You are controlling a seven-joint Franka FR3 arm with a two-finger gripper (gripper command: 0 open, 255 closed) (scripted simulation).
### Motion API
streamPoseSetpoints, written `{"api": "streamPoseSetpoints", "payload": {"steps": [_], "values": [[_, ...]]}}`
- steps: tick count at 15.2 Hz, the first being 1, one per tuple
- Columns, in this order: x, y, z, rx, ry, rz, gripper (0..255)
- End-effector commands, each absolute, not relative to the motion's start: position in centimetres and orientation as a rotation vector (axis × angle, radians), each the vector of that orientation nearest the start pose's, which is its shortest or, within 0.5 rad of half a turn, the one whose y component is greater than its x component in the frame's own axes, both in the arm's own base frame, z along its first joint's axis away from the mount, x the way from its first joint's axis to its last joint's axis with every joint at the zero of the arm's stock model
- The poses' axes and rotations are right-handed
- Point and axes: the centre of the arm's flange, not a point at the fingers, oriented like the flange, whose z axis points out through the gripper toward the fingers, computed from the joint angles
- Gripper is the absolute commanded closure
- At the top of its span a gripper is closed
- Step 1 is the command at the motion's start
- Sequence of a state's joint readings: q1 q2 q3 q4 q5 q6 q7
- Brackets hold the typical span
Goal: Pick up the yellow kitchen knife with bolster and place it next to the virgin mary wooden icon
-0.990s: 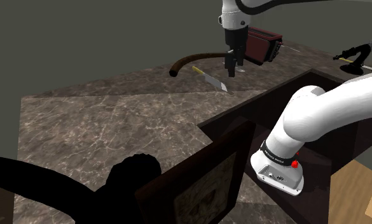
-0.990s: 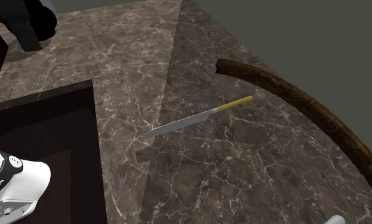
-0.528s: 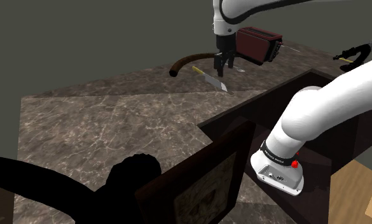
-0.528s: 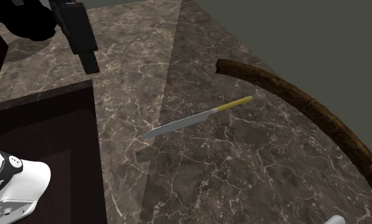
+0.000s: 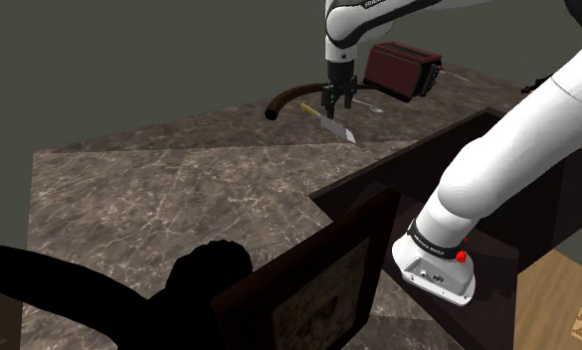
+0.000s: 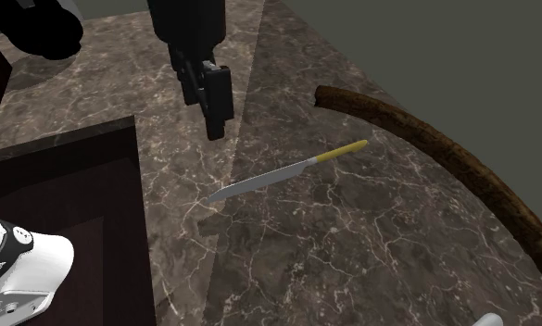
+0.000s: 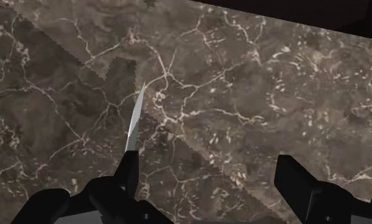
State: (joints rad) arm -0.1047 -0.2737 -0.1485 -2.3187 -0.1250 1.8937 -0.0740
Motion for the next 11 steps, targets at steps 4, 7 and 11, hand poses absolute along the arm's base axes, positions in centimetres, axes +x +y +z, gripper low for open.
{"api": "streamPoseSetpoints", "payload": {"steps": [4,7,11], "values": [[46.8,-17.1,40.9,-3.135,0.299,0.223,0],[48.9,-20.1,39.1,-3.109,0.360,0.202,0],[51.5,-23.8,36.8,-3.074,0.435,0.176,0]]}}
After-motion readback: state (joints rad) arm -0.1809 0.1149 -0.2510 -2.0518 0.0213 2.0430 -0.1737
